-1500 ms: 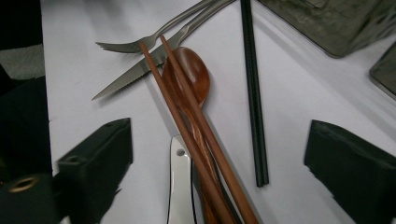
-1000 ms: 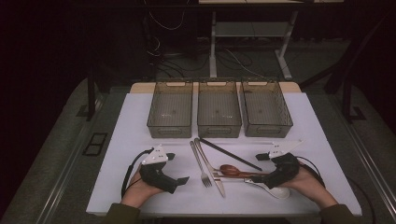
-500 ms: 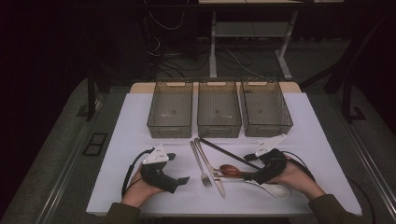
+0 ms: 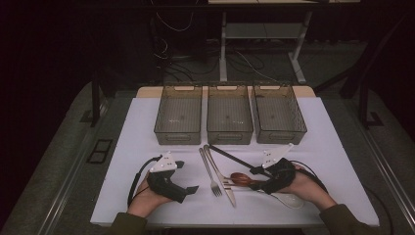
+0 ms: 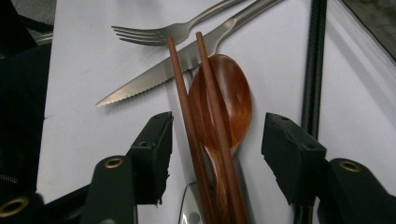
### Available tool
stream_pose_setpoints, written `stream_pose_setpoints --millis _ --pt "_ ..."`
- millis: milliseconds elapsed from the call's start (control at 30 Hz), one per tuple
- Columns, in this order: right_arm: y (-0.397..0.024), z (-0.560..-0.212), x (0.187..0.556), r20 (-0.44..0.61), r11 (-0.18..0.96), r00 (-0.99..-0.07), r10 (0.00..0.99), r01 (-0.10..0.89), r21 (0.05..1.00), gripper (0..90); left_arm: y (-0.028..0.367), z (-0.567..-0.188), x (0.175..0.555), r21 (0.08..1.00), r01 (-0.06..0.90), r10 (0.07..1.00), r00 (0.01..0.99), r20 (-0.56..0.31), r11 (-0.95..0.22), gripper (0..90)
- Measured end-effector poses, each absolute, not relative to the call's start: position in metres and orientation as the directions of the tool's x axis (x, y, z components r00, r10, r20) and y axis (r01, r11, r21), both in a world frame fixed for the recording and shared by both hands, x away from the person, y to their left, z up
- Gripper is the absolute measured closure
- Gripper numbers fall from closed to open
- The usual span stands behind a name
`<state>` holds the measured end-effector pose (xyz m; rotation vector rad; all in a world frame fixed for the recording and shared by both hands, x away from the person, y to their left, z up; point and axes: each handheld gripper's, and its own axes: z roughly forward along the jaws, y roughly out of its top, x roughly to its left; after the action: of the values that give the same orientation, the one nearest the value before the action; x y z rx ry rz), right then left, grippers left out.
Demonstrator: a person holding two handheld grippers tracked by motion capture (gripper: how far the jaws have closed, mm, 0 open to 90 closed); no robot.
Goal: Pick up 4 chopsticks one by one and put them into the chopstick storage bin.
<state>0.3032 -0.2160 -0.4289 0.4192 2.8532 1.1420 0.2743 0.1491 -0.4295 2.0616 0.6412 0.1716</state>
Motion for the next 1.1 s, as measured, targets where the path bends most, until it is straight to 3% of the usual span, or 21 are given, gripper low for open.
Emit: stream_pose_setpoints --millis 1100 --pt "-0.186 -0.439 0.310 0.041 0.742 -0.983 0.176 0.160 0.651 66.2 0.150 -0.430 0.275 0.824 0.376 0.509 0.851 -0.128 -0.423 0.0"
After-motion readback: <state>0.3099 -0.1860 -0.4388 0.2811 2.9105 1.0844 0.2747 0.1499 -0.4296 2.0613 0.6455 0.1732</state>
